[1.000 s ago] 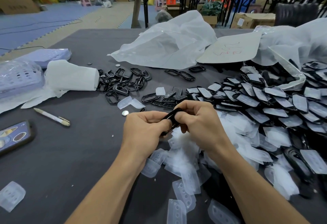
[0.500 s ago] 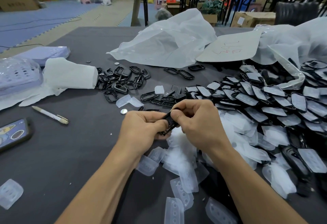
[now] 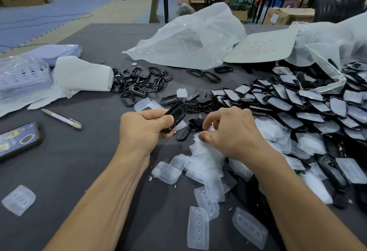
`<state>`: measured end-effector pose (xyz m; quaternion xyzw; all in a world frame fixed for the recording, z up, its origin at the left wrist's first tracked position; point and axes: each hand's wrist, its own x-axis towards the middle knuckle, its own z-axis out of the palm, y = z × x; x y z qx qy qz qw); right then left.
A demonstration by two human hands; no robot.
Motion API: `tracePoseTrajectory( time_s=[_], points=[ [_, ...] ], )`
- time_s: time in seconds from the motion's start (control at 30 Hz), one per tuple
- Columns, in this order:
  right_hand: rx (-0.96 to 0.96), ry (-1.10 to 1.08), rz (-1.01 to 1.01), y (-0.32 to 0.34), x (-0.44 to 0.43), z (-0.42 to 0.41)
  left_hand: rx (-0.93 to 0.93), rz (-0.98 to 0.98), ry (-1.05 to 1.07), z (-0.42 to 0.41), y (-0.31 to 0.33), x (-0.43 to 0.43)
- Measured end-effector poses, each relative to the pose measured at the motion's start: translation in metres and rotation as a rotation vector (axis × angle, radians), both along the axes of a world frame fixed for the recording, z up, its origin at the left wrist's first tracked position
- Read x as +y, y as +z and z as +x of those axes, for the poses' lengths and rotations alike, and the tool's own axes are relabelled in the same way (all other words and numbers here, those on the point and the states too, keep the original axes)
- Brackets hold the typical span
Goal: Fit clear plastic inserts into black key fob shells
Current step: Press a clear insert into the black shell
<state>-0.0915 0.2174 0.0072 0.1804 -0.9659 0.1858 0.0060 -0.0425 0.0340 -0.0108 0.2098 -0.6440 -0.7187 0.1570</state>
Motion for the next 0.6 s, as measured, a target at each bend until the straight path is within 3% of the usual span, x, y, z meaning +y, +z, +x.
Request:
tracePoseTrajectory(
  time_s=[0.2,0.37,0.6],
  points=[
    [0.021,-0.053,-0.149,-0.002,0.001,-0.001,0.012,0.039,0.032,-0.001,0.000,-0.002],
    [-0.017,0.021,-0.030,-0.002,0.002,-0.003,0.000,0.022,0.008,-0.001,0.001,0.000],
    [-0.090,-0.096,-0.450,-0.006,0.009,-0.012,-0.032,0.026,-0.045,0.000,-0.001,0.004]
  ],
)
